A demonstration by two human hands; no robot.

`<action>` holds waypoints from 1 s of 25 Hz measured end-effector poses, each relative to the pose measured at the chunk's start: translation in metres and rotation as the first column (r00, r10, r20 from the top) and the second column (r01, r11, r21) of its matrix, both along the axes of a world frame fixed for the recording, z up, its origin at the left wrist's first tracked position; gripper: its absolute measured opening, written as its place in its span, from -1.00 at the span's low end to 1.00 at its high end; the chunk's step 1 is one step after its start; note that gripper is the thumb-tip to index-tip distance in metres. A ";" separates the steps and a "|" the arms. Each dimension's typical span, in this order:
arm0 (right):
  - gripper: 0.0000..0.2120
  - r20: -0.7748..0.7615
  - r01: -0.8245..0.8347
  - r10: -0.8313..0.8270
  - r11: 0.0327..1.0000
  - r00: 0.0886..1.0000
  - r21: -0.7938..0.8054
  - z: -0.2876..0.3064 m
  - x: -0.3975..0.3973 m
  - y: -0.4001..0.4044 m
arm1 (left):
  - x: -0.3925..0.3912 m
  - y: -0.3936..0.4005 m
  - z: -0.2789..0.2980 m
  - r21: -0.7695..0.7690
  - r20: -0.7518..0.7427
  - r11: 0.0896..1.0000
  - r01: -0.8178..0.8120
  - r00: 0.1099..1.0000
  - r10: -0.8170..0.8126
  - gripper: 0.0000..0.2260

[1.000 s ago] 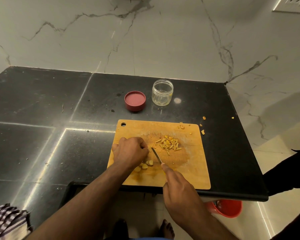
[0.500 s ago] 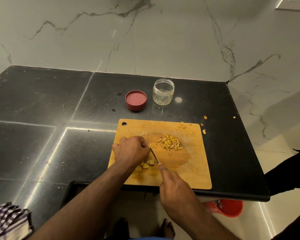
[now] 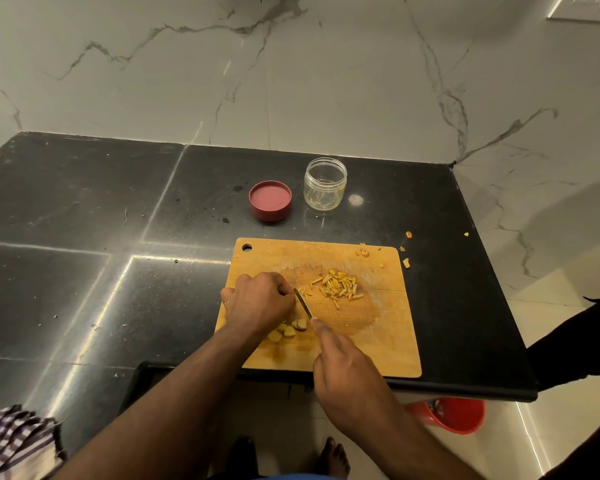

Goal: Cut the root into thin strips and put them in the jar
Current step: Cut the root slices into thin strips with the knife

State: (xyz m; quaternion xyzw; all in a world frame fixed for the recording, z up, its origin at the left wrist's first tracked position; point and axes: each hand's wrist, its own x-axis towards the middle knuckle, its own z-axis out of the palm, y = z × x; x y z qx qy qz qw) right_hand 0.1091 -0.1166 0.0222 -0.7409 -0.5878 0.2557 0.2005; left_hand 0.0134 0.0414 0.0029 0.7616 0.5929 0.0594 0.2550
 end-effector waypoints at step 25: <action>-0.50 -0.020 -0.005 0.005 1.000 1.000 -0.010 -0.007 -0.001 0.003 | -0.001 0.003 -0.004 -0.003 -0.032 1.000 -0.019 0.999 0.019 -0.87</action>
